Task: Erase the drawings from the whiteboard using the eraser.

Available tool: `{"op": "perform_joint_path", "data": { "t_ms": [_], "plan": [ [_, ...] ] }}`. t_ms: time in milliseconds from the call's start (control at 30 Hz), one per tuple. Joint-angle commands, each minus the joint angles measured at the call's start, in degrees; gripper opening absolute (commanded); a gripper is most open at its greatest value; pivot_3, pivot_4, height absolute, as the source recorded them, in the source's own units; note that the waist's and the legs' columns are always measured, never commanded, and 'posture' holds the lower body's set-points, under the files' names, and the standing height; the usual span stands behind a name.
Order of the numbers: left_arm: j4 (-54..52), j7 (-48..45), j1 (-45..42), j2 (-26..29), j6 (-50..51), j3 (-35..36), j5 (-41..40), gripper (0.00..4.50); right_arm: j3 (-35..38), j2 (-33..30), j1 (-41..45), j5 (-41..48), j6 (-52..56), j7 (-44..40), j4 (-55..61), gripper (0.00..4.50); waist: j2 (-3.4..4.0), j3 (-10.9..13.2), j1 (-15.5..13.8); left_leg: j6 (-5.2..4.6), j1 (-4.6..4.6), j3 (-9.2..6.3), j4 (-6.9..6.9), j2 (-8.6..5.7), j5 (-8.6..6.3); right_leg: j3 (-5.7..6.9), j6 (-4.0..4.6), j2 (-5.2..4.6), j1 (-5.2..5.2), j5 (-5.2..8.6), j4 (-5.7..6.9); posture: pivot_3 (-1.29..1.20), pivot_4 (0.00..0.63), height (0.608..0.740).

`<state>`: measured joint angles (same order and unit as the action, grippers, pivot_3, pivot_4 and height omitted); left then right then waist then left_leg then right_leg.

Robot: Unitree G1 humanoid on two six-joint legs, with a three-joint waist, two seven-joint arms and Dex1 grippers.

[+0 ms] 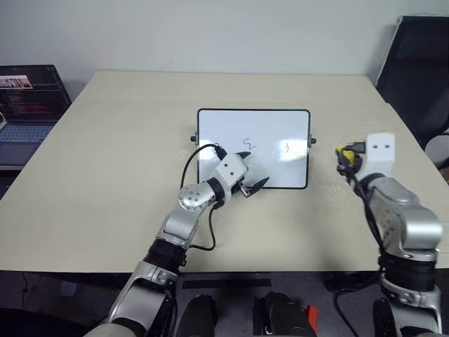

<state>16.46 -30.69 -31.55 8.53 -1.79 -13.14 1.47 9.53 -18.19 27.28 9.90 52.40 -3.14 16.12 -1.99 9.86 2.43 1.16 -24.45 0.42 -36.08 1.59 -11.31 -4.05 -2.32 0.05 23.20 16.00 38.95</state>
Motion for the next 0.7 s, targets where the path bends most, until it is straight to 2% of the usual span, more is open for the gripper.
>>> {"op": "perform_joint_path", "data": {
  "t_ms": [33, 333, 500, 700],
  "plan": [
    [-1.04, 3.05, -1.59, -1.20, 0.49, 0.40, 1.24, 4.50, -1.51, 1.34, 3.60, -1.30, -4.34, 0.41, -2.87, 1.04, 0.00, 0.00, -0.11, 0.00, -0.01, 0.01, 0.00, -0.01, 0.00, 0.00, 0.02, 0.00, 0.00, -0.02, -0.01, 0.00, 0.150, 0.740],
    [3.21, 4.25, -3.72, -0.22, -1.39, 1.04, 2.18, 4.50, -4.97, 5.27, 14.02, -2.03, -9.94, -1.18, -15.31, 1.04, 0.01, 0.00, -0.14, 0.00, -0.03, 0.06, 0.02, 0.00, 0.00, 0.07, 0.22, 0.02, 0.04, -0.13, 0.00, 0.00, 0.150, 0.740],
    [1.94, 3.78, -2.24, 0.29, -1.32, 0.74, 1.74, 4.50, -6.40, 6.07, 14.64, -2.10, -11.13, -2.89, -17.20, 1.04, 0.01, 0.00, -0.38, 0.00, -0.14, 0.06, 0.04, 0.05, 0.00, 0.13, 0.27, -0.05, 0.08, -0.16, -0.03, 0.00, 0.150, 0.740],
    [-0.05, 3.64, -1.17, -0.17, -0.72, 0.45, 1.62, 4.50, -9.44, 4.96, 13.32, -3.58, -7.09, -4.03, -18.07, 1.04, 0.01, 0.01, -0.41, 0.00, -0.14, 0.05, 0.02, 0.06, 0.00, 0.15, 0.27, -0.08, 0.08, -0.16, 0.00, 0.00, 0.150, 0.740]
  ]
}}
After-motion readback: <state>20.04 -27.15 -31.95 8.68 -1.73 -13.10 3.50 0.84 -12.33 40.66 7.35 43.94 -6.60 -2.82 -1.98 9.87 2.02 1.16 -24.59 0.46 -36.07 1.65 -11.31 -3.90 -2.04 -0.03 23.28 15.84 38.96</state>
